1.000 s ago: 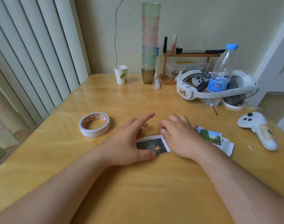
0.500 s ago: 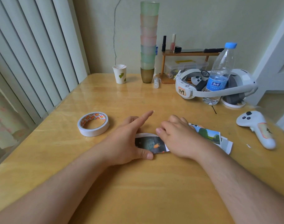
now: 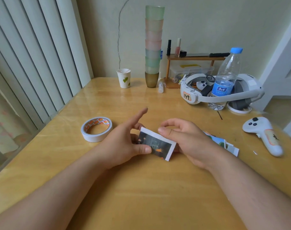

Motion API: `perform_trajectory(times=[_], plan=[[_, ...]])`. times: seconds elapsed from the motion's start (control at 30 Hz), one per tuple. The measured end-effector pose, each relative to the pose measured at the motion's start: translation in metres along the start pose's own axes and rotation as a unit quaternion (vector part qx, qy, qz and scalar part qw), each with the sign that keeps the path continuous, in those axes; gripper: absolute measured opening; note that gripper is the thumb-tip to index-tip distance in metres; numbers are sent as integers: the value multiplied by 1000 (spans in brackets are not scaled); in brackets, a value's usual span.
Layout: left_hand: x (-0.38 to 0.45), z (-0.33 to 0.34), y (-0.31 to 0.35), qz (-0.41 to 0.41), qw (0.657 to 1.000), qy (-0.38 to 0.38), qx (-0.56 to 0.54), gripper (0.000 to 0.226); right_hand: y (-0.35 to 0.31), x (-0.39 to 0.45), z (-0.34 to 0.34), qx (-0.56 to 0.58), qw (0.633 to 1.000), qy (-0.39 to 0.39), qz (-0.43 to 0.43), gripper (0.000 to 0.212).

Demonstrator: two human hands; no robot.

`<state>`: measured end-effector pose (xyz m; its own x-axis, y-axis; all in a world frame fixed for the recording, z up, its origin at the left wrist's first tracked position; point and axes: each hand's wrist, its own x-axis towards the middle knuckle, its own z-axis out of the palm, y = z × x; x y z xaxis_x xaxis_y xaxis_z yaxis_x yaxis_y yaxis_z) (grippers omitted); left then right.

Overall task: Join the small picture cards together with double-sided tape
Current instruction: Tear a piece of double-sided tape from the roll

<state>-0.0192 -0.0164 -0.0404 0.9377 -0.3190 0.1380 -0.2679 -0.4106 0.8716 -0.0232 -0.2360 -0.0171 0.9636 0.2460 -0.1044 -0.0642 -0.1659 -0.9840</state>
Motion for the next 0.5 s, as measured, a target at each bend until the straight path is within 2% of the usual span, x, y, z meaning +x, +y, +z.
perform_trajectory(times=[0.1, 0.2, 0.3, 0.43, 0.5], plan=[[-1, 1, 3, -29, 994, 23, -102, 109, -3, -7, 2, 70, 997, -30, 5, 44], [-1, 3, 5, -58, 975, 43, -210, 111, -6, -6, 4, 121, 992, 18, 7, 24], [-3, 7, 12, -75, 952, 61, -289, 106, -9, -6, 4, 175, 984, 26, 32, 22], [-5, 12, 15, -67, 941, 59, -326, 90, -10, -7, 6, 218, 974, 37, 53, 17], [-6, 11, 15, -48, 940, 66, -333, 68, -11, -7, 7, 226, 971, 59, 59, 15]])
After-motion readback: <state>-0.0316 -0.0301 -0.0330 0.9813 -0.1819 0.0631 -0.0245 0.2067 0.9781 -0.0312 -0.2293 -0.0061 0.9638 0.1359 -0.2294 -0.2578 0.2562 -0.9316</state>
